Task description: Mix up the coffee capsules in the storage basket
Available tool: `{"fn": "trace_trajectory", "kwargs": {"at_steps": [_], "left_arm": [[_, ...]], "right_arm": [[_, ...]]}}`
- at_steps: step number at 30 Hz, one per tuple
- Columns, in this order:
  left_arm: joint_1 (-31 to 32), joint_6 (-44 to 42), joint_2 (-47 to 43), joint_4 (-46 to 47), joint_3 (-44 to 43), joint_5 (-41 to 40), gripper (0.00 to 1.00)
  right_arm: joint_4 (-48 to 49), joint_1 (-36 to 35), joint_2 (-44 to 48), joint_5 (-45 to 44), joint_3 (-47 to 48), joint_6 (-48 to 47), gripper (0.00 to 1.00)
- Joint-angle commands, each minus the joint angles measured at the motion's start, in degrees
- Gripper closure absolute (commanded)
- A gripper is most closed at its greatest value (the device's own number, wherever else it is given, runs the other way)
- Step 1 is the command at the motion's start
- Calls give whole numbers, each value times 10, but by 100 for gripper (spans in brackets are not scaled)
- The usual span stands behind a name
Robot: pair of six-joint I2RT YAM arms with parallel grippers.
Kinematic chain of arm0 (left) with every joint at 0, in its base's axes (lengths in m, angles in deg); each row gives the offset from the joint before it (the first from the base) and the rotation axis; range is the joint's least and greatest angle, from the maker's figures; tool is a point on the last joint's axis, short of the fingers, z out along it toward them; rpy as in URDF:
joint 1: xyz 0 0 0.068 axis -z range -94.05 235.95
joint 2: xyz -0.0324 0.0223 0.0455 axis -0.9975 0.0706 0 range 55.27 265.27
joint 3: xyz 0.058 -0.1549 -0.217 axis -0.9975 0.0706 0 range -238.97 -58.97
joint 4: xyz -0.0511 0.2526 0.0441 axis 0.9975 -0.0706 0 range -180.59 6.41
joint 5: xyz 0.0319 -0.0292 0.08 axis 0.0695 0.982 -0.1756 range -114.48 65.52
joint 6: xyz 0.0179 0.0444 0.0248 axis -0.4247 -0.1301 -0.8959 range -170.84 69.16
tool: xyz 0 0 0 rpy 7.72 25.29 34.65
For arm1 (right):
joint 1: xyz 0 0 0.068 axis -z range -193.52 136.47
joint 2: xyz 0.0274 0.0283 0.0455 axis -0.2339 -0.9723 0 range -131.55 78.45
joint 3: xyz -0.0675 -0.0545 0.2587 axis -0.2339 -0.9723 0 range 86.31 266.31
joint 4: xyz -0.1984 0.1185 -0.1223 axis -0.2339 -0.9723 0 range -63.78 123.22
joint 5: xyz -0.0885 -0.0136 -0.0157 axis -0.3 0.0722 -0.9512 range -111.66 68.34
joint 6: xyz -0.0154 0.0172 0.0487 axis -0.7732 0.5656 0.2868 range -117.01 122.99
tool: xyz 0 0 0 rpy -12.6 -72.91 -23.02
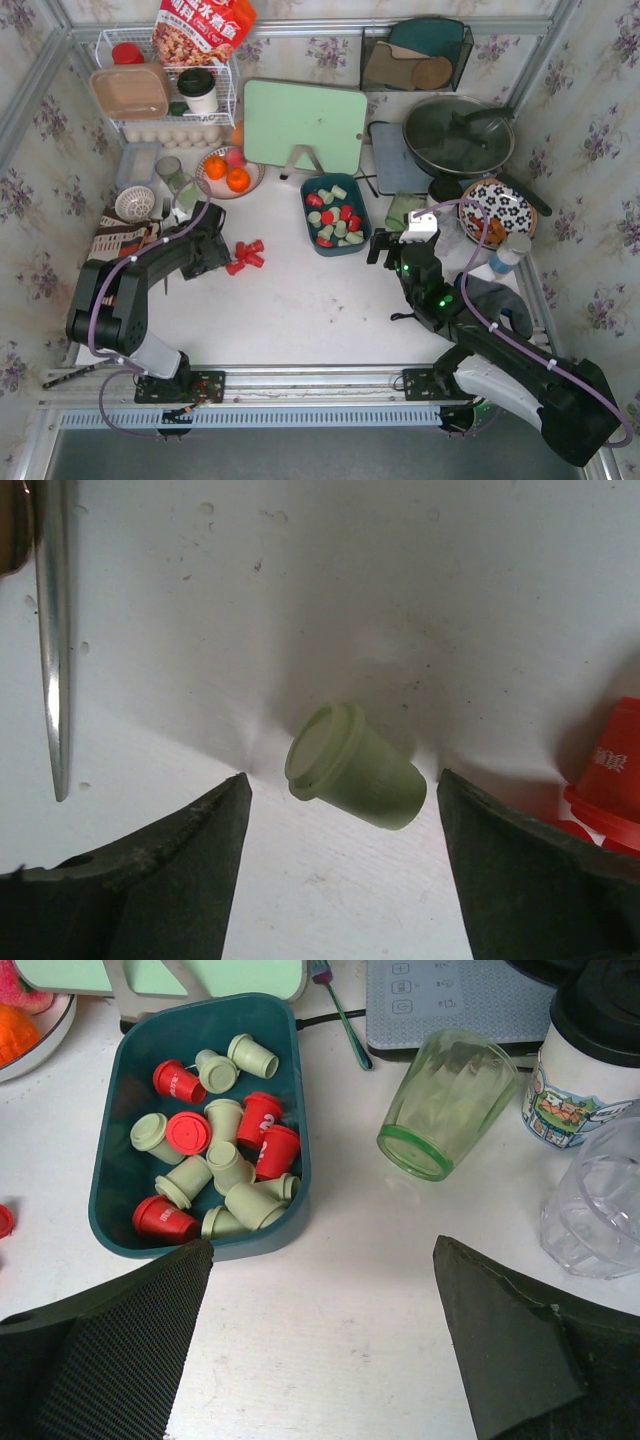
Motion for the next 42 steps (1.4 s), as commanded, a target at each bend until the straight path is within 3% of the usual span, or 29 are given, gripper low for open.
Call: {"fn": "trace_trajectory", "kwargs": {"at_steps": [1, 10, 23, 27, 38, 42], "left_arm": [[-4, 13, 8, 9, 2, 14, 24], [-15, 15, 28, 0, -19, 14, 29], [-20, 19, 47, 0, -36, 18, 52], [-20, 19, 41, -1, -34, 16, 54], [-20, 5, 19, 1, -29, 22, 70], [-20, 5, 1, 0, -25, 27, 70]], "right_arm": [[12, 1, 2, -3, 3, -6, 0], [12, 1, 1, -1, 4, -6, 0], [13, 1, -1, -1, 4, -6, 0], [13, 1, -1, 1, 5, -6, 0], [12, 1, -1, 1, 5, -6, 0], [12, 1, 0, 1, 4, -6, 0]]}}
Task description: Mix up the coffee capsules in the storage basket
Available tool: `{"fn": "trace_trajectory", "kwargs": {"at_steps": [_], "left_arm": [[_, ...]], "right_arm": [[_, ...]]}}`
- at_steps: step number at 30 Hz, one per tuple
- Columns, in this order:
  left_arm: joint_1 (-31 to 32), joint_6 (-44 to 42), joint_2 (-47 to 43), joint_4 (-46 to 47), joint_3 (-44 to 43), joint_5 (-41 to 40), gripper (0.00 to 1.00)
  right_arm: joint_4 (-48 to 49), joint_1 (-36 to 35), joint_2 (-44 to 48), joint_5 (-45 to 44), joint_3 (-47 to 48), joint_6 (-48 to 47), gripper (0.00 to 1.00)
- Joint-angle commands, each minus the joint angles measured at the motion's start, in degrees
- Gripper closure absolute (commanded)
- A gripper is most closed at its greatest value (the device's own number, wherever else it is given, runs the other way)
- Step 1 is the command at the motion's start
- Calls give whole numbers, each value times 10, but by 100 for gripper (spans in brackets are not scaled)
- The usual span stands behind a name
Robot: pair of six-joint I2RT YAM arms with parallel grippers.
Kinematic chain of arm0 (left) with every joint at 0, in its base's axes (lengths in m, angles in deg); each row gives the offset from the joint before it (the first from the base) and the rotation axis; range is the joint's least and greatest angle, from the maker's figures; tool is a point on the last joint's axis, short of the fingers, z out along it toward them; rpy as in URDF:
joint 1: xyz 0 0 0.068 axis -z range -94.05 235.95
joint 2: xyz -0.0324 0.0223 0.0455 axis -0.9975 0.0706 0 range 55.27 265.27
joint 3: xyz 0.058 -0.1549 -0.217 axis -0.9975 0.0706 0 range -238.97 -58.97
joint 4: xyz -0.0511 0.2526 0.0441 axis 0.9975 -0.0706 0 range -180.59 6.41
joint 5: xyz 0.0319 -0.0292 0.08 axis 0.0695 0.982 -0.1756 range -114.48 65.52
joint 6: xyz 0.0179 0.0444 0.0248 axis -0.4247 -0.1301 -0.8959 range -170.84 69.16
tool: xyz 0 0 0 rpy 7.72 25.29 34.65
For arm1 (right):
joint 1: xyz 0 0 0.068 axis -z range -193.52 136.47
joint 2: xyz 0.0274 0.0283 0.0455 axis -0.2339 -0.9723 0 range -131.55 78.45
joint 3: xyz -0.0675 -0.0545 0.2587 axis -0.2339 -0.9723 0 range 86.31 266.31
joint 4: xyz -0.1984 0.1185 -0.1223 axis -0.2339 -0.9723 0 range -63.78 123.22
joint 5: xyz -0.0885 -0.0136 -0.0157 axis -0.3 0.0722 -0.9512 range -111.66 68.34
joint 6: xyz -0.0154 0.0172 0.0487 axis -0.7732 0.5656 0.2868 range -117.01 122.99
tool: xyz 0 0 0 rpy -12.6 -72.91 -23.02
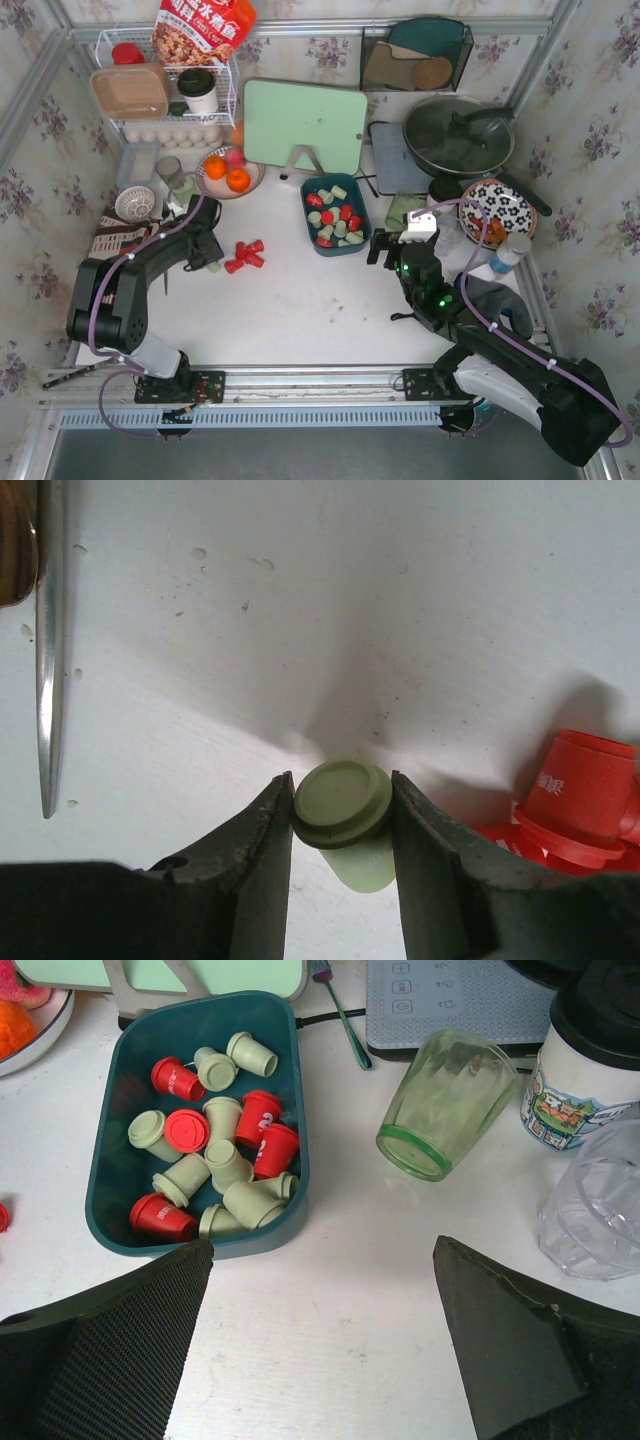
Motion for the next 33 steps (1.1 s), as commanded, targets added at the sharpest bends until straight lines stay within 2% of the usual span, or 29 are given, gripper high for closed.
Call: {"fn": "trace_trajectory", "kwargs": {"at_steps": [1, 7, 15, 26, 30, 33], "left_arm": [[0, -7, -22, -2, 4, 8, 70], [1, -7, -84, 6, 20, 16, 69], [8, -15, -207, 72, 68, 66, 69], [56, -98, -305, 188, 104, 90, 68], [71, -117, -293, 248, 118, 116, 68], [94, -125, -262, 247, 93, 124, 69]], "right_arm": [[13, 1, 0, 0, 4, 0, 0], [12, 1, 2, 1, 4, 0, 0], [13, 1, 2, 0, 4, 1, 0], [13, 1, 1, 1, 4, 1, 0], [14, 1, -1, 3, 4, 2, 0], [15, 1, -5, 3, 4, 2, 0]]}}
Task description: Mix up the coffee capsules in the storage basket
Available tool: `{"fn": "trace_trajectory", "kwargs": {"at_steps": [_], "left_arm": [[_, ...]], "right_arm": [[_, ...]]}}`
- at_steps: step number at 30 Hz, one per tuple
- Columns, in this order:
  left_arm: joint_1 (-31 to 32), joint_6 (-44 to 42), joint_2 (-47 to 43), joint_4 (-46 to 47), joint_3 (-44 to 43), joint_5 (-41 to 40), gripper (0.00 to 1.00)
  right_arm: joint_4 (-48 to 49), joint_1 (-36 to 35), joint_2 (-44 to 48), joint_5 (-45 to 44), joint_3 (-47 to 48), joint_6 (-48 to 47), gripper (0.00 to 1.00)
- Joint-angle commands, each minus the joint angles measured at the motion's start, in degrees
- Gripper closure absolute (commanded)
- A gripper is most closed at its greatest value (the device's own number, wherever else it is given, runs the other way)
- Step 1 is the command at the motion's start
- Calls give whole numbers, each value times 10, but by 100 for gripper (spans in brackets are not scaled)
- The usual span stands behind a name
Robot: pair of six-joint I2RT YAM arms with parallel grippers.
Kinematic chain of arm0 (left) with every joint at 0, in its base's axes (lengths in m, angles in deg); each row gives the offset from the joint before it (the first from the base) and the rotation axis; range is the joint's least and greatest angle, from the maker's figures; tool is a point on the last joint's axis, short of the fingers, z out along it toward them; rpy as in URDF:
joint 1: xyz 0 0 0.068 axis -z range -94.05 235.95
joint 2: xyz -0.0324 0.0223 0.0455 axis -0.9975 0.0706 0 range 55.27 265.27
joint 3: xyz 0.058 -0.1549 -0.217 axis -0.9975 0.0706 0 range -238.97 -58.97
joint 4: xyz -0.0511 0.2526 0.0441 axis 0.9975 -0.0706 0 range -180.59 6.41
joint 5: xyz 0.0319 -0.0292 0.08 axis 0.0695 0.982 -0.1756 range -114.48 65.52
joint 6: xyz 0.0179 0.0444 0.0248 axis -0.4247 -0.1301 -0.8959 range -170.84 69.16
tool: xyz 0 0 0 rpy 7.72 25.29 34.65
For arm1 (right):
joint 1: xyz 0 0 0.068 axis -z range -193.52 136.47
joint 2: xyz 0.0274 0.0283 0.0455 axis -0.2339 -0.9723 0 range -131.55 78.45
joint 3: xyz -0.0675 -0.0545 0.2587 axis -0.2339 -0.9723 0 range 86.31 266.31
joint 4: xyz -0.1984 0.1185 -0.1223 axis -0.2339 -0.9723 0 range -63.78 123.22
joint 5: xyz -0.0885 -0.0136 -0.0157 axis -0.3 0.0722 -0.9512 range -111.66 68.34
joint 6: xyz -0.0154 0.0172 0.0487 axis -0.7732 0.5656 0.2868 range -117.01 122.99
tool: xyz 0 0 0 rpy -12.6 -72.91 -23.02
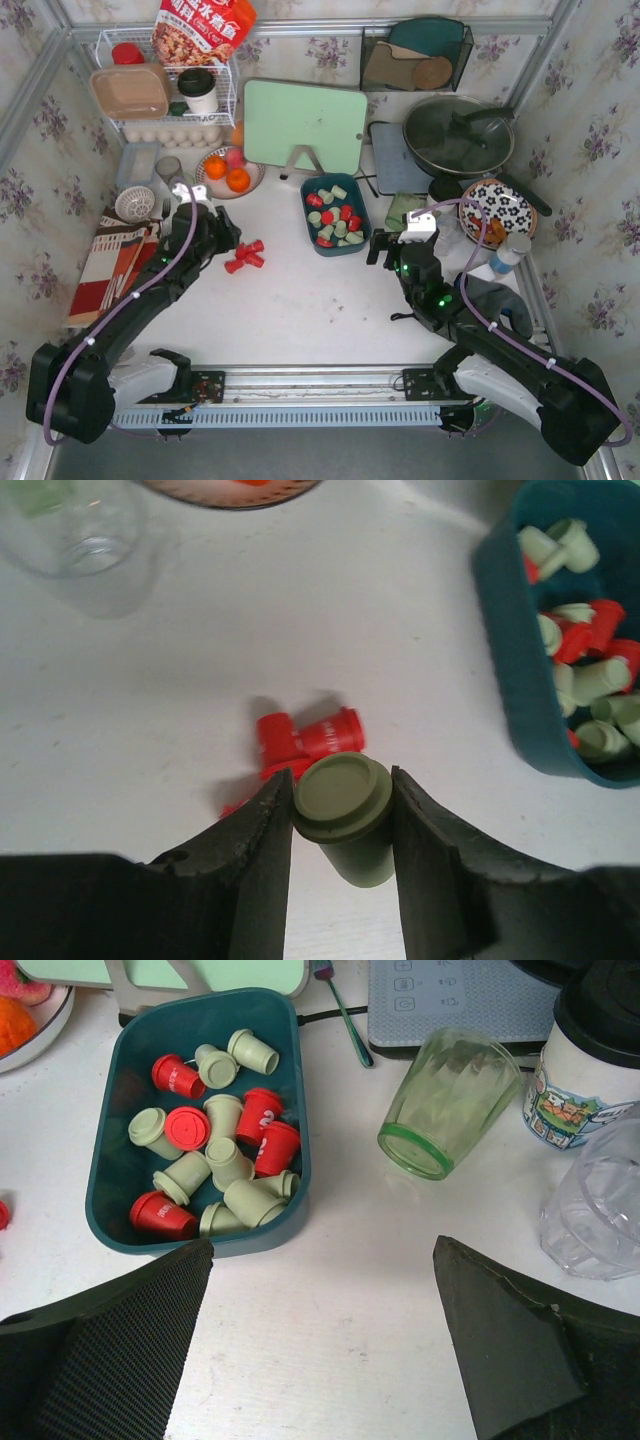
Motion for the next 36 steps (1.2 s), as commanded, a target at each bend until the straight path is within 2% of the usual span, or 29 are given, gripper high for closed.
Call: {"fn": "trace_trajectory", "kwargs": {"at_steps": [1, 13, 15, 23, 29, 33, 36], "left_arm": [[29, -30, 39, 55, -31, 23, 69], [115, -66, 183, 105, -182, 13, 69], [126, -71, 230, 117, -211, 16, 69], [159, -103, 372, 162, -352, 41, 69], [163, -94, 469, 225, -434, 65, 70], [164, -91, 546, 211, -516, 82, 70], [164, -86, 614, 167, -587, 87, 70]], "right_arm": [[15, 1, -5, 0, 3, 2, 0], [17, 1, -10, -2, 4, 1, 0], [17, 1, -10, -2, 4, 1, 0], [18, 1, -11, -7, 4, 0, 0], [18, 1, -10, -8, 4, 0, 0], [19, 1, -12, -8, 4, 0, 0], [19, 1, -14, -5, 4, -1, 0]]}}
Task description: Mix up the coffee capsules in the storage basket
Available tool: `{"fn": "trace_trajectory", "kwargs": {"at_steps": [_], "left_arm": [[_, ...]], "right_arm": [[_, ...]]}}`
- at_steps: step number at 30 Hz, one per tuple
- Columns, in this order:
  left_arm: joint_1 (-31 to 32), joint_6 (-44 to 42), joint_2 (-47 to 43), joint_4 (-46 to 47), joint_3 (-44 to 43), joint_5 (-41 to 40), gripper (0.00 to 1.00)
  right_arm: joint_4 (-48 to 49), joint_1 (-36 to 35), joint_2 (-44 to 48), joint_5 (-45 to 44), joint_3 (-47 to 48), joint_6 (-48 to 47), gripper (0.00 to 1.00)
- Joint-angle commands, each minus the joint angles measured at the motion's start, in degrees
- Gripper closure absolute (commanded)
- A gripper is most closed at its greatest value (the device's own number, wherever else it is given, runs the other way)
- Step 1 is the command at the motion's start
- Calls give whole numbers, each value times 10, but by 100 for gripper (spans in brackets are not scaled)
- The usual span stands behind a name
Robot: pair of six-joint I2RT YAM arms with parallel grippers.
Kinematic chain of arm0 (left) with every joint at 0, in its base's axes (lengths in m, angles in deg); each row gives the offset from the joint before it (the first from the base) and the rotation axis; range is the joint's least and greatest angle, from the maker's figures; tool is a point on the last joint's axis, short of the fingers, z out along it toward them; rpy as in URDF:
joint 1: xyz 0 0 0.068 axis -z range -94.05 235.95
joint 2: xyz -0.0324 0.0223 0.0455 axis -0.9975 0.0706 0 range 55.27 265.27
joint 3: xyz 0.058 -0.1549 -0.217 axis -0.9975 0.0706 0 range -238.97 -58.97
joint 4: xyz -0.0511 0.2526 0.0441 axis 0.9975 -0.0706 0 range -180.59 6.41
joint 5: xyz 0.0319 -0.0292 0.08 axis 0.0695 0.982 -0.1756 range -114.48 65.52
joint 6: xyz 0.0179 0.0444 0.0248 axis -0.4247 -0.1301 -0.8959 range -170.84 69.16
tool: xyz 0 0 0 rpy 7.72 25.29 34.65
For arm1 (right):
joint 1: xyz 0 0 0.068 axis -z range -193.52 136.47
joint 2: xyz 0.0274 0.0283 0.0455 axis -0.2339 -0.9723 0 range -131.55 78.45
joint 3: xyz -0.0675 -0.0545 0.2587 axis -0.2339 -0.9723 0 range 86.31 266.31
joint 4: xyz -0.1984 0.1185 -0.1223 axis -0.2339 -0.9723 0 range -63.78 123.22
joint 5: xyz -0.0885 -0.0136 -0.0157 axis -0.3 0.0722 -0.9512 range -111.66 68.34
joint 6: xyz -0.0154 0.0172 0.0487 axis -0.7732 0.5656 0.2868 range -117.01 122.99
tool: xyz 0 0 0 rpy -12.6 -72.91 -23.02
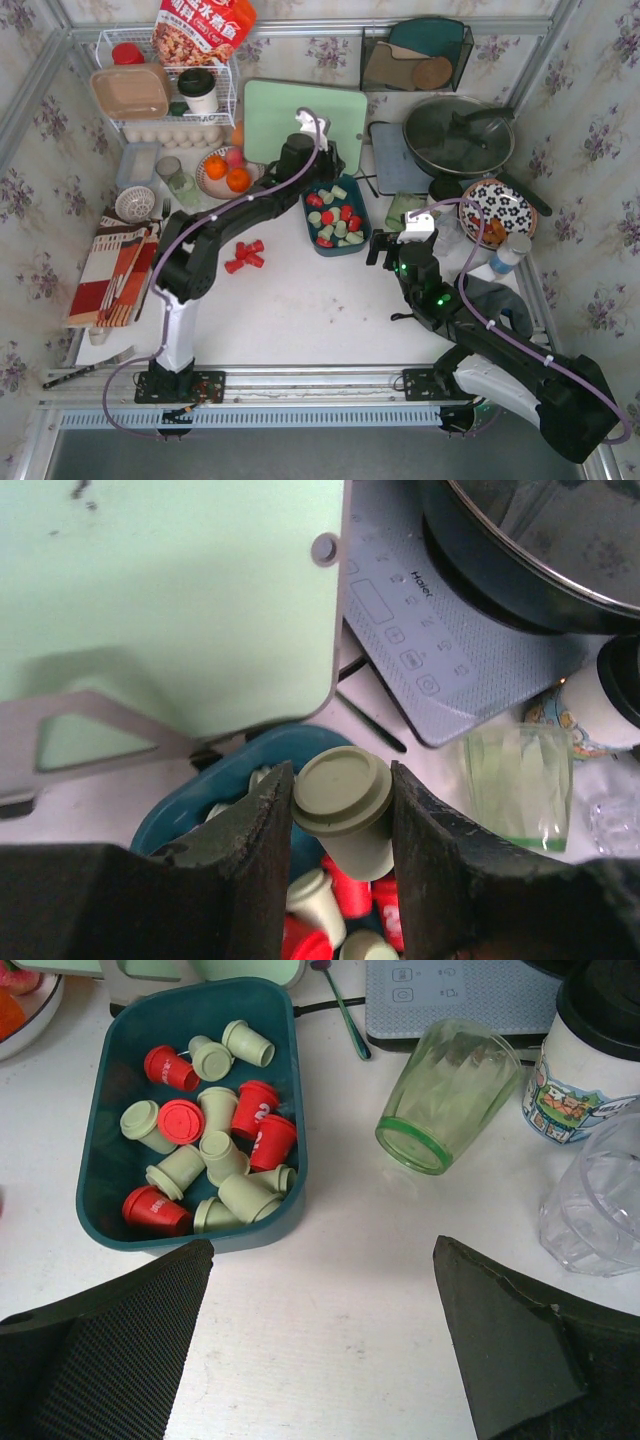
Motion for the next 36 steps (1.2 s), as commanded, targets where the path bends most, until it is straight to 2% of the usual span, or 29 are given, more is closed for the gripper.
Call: {"fn": "trace_trajectory", "kwargs": {"at_steps": [1, 9, 15, 17, 19, 24, 28, 32, 36], "left_arm": [[0, 8, 75, -36, -85, 21, 69], [15, -14, 163, -112, -157, -18, 63], [22, -18, 170, -135, -159, -47, 46], [22, -18, 164, -138, -155, -56, 30], [22, -19, 150, -133, -144, -64, 1], [34, -48, 64, -118, -83, -99, 1], [48, -76, -26, -143, -15, -200, 1], [49, -47, -120, -166, 81, -291, 1], [47, 1, -198, -242, 172, -363, 1]], "right_arm": [[19, 1, -3, -4, 3, 0, 0], [19, 1, -4, 0, 4, 0, 0], [21, 1, -6, 4, 5, 0, 0], [22, 1, -6, 3, 4, 0, 0], [22, 1, -7, 3, 4, 0, 0], [22, 1, -8, 1, 4, 0, 0], [20, 1, -6, -2, 5, 1, 0], [9, 1, 2, -18, 7, 6, 0], [4, 1, 24, -33, 4, 14, 0]]}}
